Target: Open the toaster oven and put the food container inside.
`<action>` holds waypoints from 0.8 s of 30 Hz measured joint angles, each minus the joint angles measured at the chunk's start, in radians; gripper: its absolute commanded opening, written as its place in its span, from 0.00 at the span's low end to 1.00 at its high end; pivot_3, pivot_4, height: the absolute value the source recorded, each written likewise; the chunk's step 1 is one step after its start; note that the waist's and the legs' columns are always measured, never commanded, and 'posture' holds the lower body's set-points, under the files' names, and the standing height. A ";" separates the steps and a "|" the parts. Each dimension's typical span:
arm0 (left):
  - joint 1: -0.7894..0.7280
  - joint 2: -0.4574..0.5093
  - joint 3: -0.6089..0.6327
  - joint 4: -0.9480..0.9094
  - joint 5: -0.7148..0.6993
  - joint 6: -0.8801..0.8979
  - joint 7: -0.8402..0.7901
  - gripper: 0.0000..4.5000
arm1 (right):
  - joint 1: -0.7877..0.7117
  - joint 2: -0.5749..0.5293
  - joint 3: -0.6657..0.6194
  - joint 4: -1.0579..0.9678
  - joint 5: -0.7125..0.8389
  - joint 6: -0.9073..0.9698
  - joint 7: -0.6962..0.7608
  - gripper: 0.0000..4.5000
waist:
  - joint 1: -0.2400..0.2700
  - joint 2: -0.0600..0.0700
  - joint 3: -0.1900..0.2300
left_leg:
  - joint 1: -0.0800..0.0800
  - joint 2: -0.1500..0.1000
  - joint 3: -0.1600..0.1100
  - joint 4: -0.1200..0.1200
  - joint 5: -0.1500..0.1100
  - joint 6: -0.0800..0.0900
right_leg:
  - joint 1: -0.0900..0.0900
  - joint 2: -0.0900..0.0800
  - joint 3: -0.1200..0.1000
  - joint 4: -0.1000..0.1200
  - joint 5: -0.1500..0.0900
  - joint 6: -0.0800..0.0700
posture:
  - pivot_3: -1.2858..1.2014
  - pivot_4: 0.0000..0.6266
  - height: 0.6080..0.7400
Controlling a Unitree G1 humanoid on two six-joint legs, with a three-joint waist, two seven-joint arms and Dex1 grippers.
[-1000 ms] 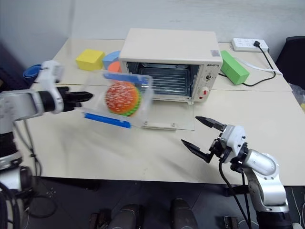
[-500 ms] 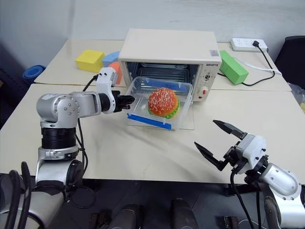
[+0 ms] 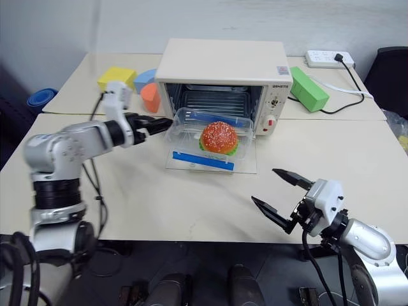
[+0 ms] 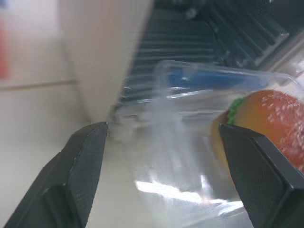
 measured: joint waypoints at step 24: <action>0.173 -0.285 -0.176 0.204 0.174 -0.643 -0.131 0.01 | -0.706 0.139 0.270 0.721 -0.340 -0.080 -0.059 0.00 | 0.010 0.000 0.000 | -0.003 -0.004 0.000 0.004 0.000 0.007 | 0.000 -0.003 0.000 0.001 0.001 0.002 | 0.52 0.24 1.00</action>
